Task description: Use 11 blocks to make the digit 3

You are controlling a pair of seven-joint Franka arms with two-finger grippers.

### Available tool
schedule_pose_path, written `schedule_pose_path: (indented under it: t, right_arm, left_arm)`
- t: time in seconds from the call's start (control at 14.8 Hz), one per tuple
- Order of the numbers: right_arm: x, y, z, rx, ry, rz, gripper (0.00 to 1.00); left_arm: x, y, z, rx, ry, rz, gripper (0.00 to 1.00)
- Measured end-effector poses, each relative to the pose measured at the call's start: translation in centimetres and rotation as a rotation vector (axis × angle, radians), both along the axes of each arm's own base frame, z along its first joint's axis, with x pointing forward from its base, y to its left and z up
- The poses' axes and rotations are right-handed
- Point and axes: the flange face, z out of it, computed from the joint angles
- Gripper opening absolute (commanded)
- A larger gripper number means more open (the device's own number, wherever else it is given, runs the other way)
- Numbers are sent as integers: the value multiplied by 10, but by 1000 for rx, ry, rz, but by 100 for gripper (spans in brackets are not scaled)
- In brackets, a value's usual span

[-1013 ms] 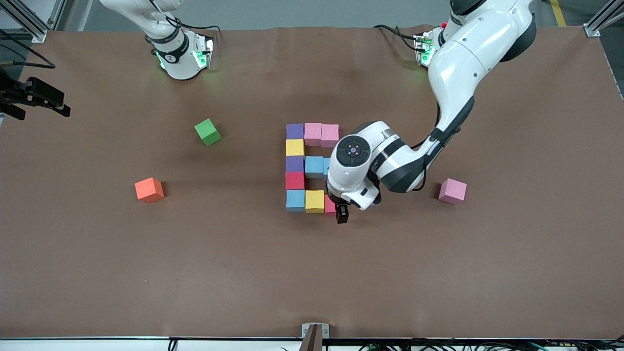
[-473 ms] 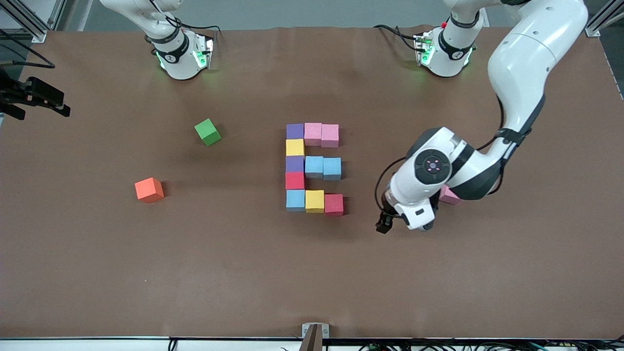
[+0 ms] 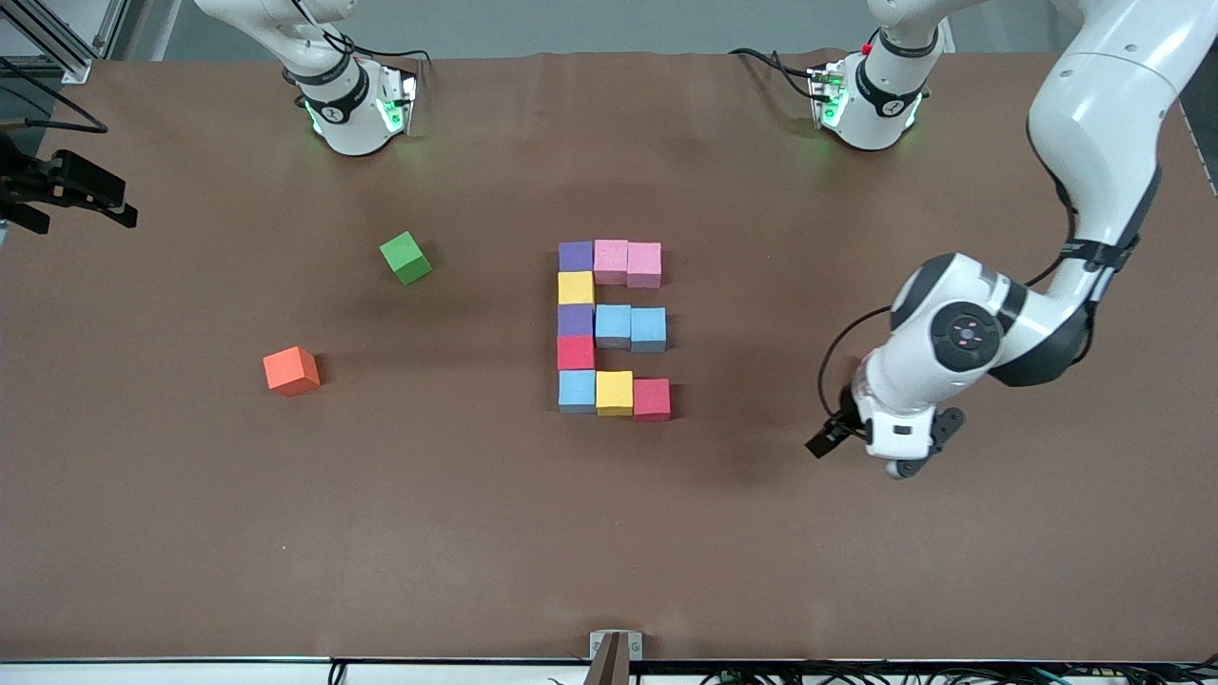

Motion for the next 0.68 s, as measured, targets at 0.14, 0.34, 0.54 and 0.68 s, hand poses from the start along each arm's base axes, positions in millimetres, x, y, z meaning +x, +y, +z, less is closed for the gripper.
schedule_pose_path:
  t: [0.14,0.34,0.54,0.68]
  right_arm:
    - [0,0,0,0,1,0,100]
    - [0,0,0,0,2,0,100]
    - [0,0,0,0,3,1,100]
    - [0,0,0,0,3,1,100]
  left_arm:
    - [4,21,4,19,-8,-3,100]
    - [6,51,22,74,-10,-46,100]
    - [2,72,48,138,7,-92,100]
    - [-2,81,67,177,16,-137,100]
